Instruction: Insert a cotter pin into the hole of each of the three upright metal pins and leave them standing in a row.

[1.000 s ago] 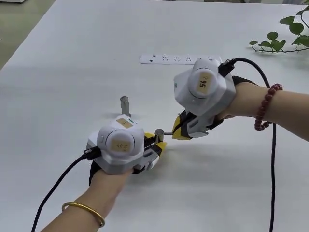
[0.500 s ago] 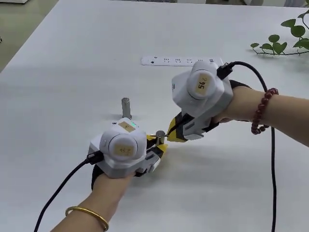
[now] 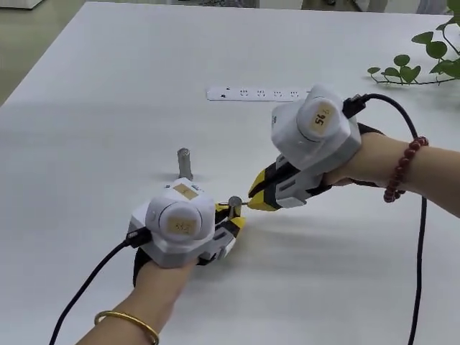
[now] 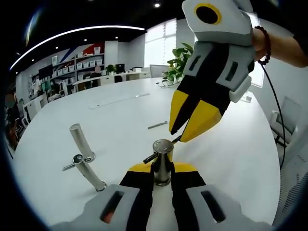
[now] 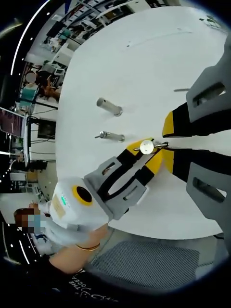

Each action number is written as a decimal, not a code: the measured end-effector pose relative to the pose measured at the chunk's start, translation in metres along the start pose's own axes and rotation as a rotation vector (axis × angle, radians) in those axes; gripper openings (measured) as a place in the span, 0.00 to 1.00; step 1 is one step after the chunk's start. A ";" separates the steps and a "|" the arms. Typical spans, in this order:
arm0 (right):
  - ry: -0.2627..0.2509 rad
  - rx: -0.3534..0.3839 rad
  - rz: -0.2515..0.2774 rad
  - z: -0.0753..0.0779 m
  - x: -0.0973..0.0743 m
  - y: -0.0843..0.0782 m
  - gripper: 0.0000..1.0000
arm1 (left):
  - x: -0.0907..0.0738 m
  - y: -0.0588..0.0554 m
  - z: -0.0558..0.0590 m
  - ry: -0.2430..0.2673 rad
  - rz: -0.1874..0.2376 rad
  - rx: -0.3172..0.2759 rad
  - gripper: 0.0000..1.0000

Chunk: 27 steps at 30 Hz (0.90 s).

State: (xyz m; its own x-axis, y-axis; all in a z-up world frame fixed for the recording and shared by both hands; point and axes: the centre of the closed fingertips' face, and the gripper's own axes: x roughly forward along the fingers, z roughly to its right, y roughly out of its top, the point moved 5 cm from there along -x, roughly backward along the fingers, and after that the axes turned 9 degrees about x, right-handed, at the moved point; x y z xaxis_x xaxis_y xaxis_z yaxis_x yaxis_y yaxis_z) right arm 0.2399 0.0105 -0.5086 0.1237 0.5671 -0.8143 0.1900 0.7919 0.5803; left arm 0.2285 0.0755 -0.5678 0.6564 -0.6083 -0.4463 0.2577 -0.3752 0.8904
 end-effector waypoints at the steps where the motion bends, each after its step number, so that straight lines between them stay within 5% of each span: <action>1: 0.000 -0.001 -0.001 0.000 0.000 -0.001 0.02 | 0.000 0.000 0.000 -0.001 0.001 -0.006 0.10; 27: 0.014 0.002 -0.013 -0.001 0.002 -0.011 0.00 | -0.003 -0.006 0.001 0.022 -0.008 -0.019 0.10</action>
State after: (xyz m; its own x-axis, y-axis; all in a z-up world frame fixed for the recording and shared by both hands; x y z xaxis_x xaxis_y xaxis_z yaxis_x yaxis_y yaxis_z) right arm 0.2368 0.0032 -0.5168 0.1078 0.5601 -0.8214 0.1929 0.7987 0.5699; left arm 0.2238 0.0788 -0.5717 0.6694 -0.5902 -0.4512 0.2762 -0.3661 0.8886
